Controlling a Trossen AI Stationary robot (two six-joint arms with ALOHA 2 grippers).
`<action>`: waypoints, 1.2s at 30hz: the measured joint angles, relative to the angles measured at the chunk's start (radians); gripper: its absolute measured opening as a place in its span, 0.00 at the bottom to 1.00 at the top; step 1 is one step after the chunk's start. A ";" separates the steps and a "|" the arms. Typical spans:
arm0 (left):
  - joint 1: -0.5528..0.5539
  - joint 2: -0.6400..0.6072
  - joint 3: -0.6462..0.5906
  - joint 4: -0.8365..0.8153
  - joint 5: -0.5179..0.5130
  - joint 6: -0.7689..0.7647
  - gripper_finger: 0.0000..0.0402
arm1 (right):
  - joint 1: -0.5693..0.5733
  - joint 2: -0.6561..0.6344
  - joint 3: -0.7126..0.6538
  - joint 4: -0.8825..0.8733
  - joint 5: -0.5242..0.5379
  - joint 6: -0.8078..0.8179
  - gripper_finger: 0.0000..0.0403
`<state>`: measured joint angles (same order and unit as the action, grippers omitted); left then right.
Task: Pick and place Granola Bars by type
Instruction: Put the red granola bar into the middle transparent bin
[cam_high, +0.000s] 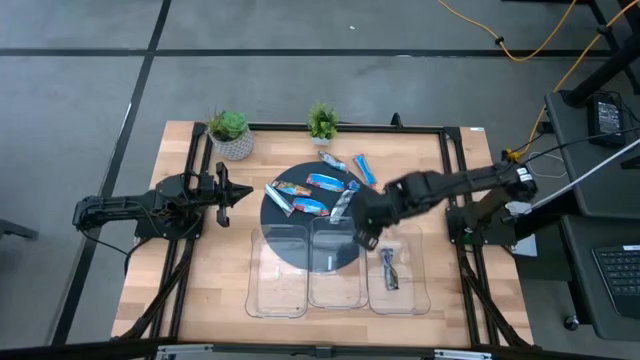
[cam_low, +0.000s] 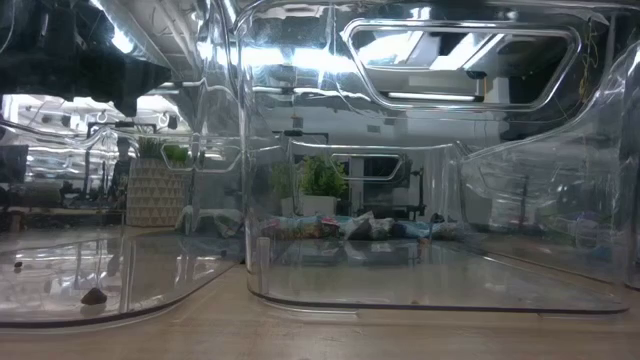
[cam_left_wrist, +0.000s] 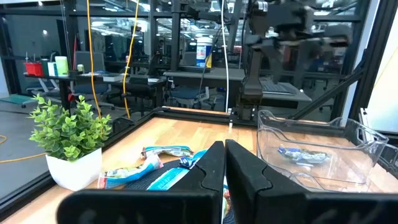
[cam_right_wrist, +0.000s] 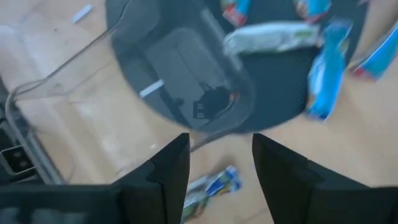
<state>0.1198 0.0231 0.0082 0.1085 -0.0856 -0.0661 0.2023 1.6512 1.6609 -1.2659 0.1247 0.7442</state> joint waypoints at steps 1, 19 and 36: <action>0.000 0.000 0.000 0.000 0.000 0.000 0.01 | -0.022 0.000 0.004 0.000 -0.001 -0.033 0.44; 0.000 0.000 0.000 0.000 0.000 0.000 0.03 | -0.395 0.000 0.002 0.007 -0.006 -0.496 0.44; 0.000 0.000 0.000 0.000 0.000 0.000 0.03 | -0.709 0.000 -0.258 0.261 -0.107 -0.488 0.65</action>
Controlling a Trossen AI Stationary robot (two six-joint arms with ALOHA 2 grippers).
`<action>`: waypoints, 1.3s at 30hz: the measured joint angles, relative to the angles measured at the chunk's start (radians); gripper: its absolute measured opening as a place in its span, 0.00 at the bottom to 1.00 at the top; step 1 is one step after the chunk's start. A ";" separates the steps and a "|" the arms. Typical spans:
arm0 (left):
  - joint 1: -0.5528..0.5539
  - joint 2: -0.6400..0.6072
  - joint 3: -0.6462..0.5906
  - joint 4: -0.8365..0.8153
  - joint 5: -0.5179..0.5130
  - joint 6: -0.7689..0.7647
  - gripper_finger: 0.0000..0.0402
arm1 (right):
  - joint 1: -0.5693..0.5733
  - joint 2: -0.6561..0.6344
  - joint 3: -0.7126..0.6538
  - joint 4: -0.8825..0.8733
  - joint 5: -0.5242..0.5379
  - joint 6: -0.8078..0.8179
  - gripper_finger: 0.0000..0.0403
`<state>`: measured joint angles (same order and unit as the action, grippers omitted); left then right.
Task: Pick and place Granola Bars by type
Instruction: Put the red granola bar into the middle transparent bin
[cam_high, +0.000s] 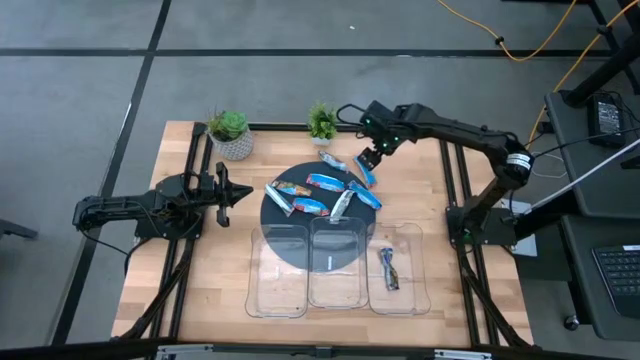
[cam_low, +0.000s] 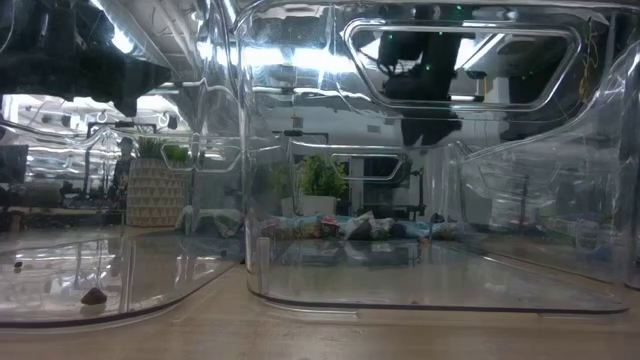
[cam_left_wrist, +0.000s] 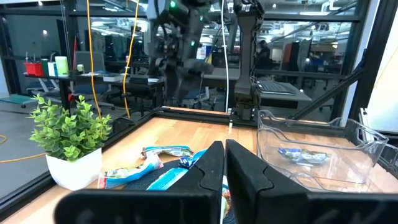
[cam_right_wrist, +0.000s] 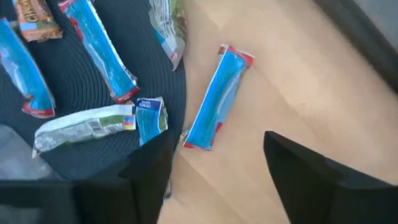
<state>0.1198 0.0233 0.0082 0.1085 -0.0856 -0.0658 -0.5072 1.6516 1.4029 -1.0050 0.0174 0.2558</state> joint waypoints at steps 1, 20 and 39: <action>0.000 0.000 0.000 0.000 0.000 0.000 0.03 | 0.000 0.000 -0.018 0.027 -0.002 0.003 0.68; 0.000 0.000 0.000 0.000 0.000 0.000 0.02 | 0.000 0.163 -0.132 0.225 0.043 0.081 0.86; 0.000 0.000 0.000 0.000 0.000 0.000 0.02 | 0.004 0.290 -0.132 0.256 0.042 0.072 0.73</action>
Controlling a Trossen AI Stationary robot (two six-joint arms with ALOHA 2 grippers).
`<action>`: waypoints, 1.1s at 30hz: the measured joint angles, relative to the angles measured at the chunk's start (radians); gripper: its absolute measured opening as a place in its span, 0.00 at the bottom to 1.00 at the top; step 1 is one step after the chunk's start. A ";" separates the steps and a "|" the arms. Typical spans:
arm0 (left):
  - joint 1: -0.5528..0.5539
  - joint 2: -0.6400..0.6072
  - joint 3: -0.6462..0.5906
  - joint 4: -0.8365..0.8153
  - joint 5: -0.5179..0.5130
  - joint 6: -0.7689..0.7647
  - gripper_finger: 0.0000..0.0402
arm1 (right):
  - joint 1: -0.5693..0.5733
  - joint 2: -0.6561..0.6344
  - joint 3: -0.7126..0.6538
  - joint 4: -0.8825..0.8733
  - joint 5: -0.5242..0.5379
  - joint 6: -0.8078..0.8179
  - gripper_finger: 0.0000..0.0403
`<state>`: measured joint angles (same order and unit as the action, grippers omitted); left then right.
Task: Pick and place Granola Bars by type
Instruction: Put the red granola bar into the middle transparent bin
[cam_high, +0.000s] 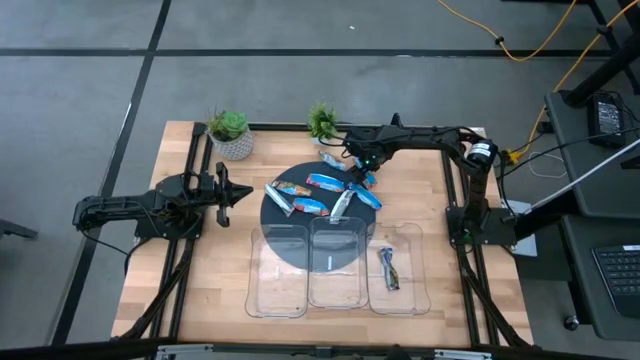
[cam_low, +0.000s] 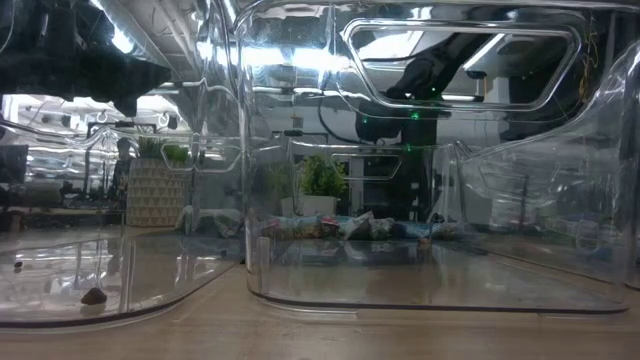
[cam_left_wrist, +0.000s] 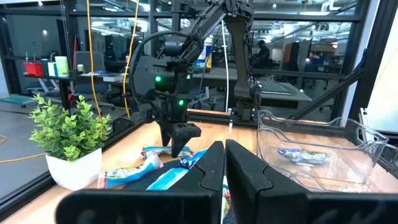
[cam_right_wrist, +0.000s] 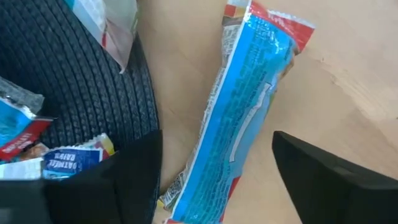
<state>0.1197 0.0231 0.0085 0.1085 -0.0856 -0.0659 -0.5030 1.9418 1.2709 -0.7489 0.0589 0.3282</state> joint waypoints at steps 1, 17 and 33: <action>0.000 0.000 0.000 0.000 0.000 0.000 0.02 | 0.000 0.001 0.000 0.000 0.000 -0.006 0.70; 0.000 0.000 0.000 0.000 0.000 0.000 0.03 | -0.001 0.000 0.000 0.007 0.000 -0.126 0.05; 0.000 0.000 0.000 0.000 0.000 0.000 0.03 | -0.002 -0.066 0.001 -0.067 -0.009 -0.244 0.03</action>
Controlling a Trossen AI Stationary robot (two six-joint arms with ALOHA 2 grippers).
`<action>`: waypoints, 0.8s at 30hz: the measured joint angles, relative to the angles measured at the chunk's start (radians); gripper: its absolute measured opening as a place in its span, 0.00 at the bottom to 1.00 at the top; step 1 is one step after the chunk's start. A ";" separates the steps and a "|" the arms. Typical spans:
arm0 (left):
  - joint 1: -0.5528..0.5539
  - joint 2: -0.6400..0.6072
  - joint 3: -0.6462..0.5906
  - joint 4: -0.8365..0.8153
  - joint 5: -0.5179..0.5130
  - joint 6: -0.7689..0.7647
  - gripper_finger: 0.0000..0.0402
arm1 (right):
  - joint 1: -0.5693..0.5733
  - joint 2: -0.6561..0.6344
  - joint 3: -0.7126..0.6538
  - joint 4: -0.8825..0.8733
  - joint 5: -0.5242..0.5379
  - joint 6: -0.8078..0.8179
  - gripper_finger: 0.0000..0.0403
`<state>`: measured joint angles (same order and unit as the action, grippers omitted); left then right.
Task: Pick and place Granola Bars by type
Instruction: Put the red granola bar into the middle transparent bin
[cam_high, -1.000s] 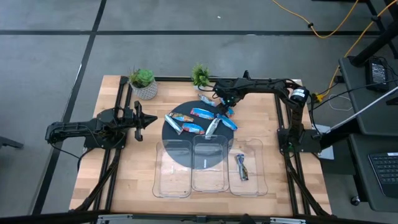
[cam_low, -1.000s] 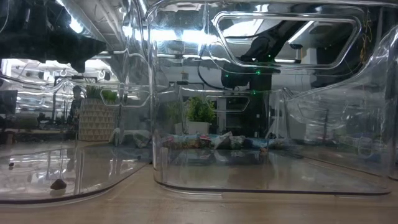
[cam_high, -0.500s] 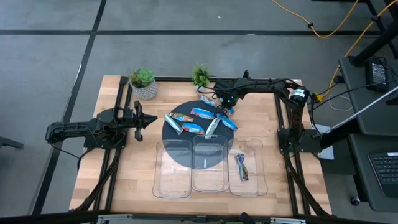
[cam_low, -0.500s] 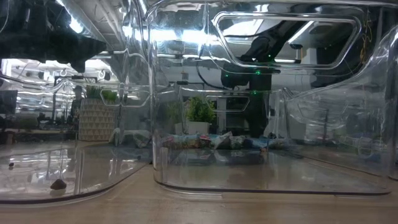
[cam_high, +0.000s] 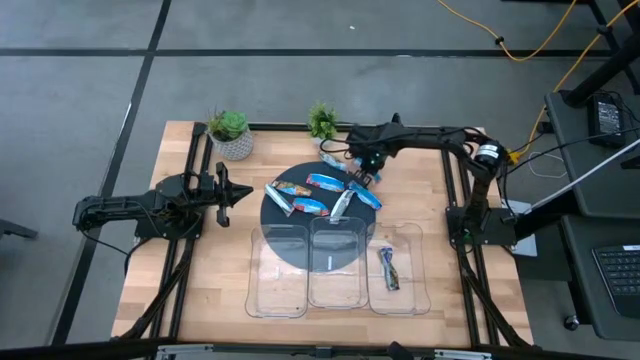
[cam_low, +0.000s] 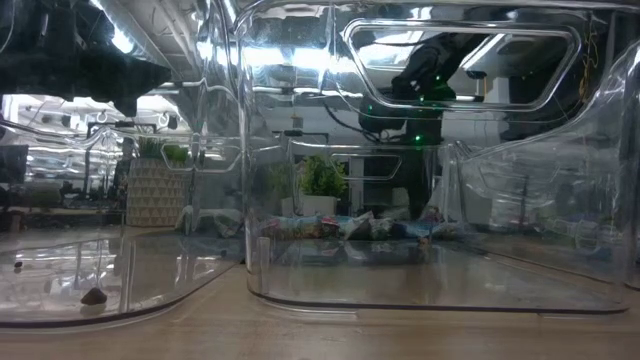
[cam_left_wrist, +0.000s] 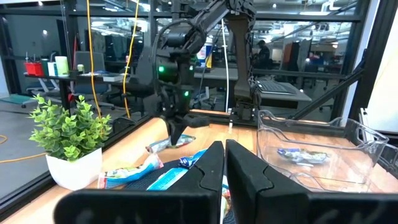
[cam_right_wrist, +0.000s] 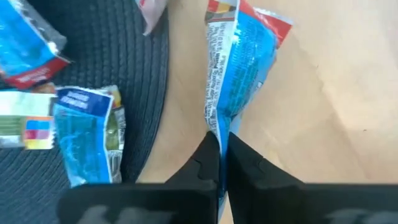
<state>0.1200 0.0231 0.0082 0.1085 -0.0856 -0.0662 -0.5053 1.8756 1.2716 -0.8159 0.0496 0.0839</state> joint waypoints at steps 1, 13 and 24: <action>0.000 0.000 0.000 0.000 0.000 0.000 0.03 | 0.000 -0.011 0.000 -0.001 0.000 -0.011 0.04; 0.000 0.000 0.000 0.000 0.000 0.000 0.03 | 0.000 -0.223 0.000 -0.057 -0.020 -0.068 0.04; 0.000 0.000 0.000 0.000 0.000 0.000 0.02 | 0.000 -0.513 0.000 -0.058 -0.113 -0.159 0.03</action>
<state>0.1198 0.0231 0.0084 0.1084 -0.0856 -0.0658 -0.5056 1.3626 1.2716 -0.8736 -0.0631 -0.0752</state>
